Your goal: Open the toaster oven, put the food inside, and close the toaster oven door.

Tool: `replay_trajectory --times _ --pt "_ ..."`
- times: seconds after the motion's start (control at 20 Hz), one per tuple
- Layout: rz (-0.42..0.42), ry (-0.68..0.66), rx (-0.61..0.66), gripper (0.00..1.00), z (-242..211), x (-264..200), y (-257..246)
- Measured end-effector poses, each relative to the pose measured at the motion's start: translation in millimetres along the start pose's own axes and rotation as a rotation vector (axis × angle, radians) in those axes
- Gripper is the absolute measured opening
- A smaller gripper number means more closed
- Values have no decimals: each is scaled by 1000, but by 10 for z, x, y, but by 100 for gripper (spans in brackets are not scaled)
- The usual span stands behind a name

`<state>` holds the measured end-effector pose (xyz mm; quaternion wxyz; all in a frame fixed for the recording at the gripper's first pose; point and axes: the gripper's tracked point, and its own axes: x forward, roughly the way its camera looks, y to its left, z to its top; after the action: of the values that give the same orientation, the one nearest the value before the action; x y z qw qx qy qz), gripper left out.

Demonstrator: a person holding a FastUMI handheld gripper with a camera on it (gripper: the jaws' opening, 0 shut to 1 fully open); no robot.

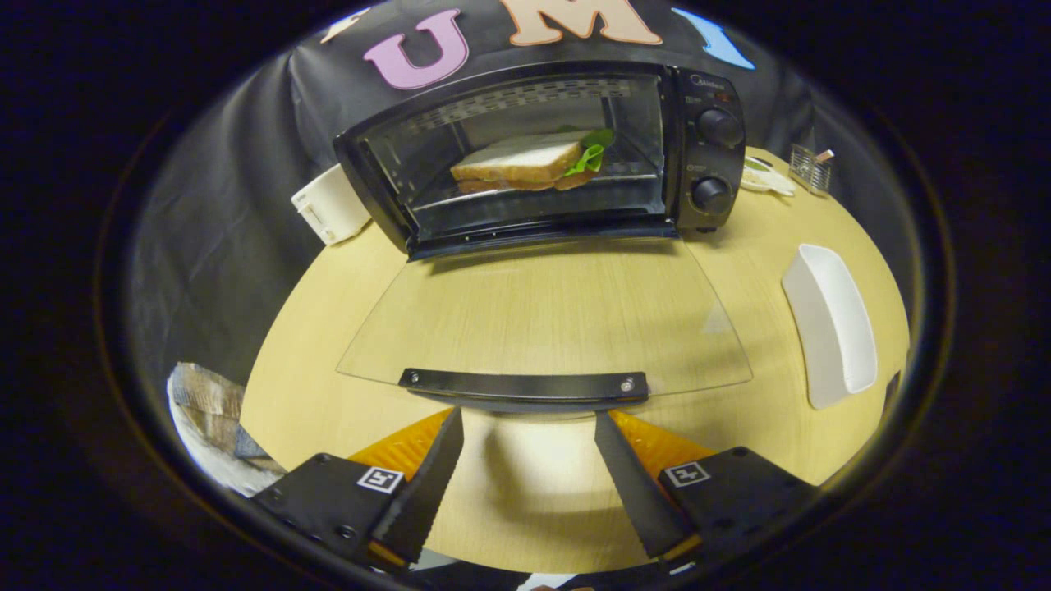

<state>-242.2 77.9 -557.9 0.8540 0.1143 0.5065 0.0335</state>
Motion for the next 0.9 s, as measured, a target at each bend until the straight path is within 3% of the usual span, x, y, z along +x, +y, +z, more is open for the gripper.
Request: replay_trajectory --times 0.2,0.45,0.65,0.9 --pt "26 -143 -68 100 445 -251 112" --pt "67 -312 30 100 1363 -434 290" --pt "35 -406 58 100 1982 -335 187" --pt "18 -462 71 99 2323 -363 50"
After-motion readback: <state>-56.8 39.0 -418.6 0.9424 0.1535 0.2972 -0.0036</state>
